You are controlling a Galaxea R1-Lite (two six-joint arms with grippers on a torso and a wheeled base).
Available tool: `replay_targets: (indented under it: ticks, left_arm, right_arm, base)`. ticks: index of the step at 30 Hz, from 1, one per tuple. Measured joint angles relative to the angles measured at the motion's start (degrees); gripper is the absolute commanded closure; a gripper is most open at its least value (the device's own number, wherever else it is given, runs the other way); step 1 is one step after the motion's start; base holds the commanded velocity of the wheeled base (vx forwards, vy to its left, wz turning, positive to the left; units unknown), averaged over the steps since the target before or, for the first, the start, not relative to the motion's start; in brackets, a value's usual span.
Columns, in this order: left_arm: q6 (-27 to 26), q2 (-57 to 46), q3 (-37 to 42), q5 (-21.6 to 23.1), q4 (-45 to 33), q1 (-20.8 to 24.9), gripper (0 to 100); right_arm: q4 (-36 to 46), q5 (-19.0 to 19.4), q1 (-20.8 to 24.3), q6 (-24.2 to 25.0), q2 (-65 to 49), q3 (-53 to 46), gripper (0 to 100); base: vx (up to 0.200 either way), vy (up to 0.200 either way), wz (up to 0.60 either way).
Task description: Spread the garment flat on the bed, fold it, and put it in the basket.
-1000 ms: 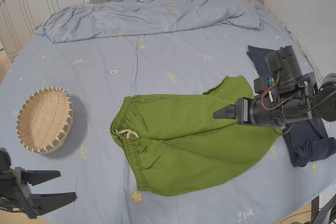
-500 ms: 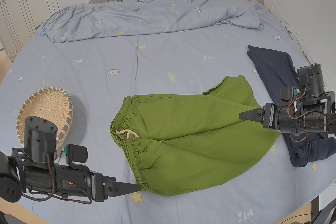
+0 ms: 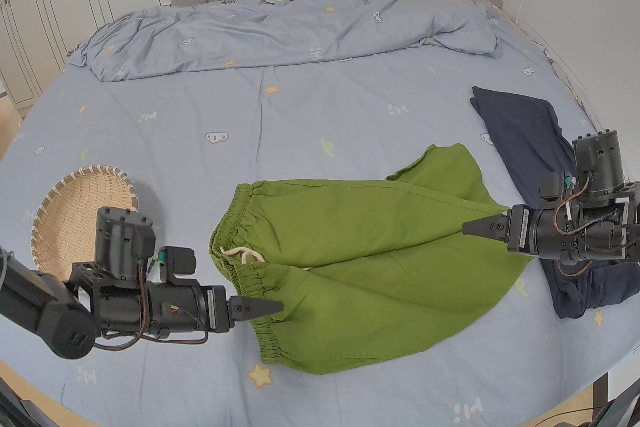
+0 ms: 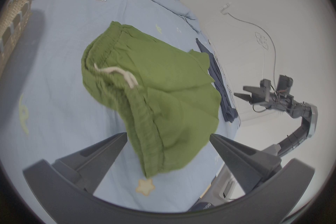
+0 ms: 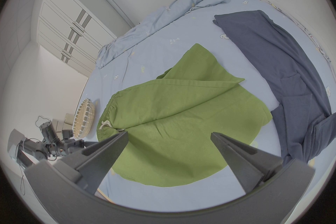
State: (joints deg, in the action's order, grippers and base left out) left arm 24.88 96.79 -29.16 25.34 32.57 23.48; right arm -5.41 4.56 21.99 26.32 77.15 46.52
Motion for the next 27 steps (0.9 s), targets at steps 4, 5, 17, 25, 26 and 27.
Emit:
replay_targets:
  ticks: [4,5,17,25,26,27]
  left_arm:
    - [-0.2,4.3,-3.3,0.1,1.3,-2.0,0]
    - [-0.2,5.4,-4.0,0.1,1.3,-2.3,0]
    - [0.2,10.1,-8.6,0.3,1.5,-0.6,0]
    - [0.0,10.1,-4.5,0.4,1.4,2.8,0]
    - [0.0,10.1,-4.0,0.4,1.4,3.1,0]
    - [0.0,10.0,-3.6,0.4,1.4,3.5,0]
  right_arm:
    - [0.0,0.0,0.1,0.0,0.0,-0.1,0]
    - [0.0,0.0,0.1,0.0,0.0,-0.2,0]
    - [0.0,0.0,0.2,0.0,0.0,-0.3,0]
    - [0.0,0.0,0.2,0.0,0.0,-0.3,0]
    - [0.0,0.0,0.2,0.0,0.0,-0.3,0]
    - [0.0,0.0,0.2,0.0,0.0,-0.3,0]
  base:
    - [0.0,0.0,0.0]
    - [0.0,0.0,0.0]
    - [0.0,0.0,0.0]
    - [0.0,0.0,0.0]
    - [0.0,0.0,0.0]
    - [0.0,0.0,0.0]
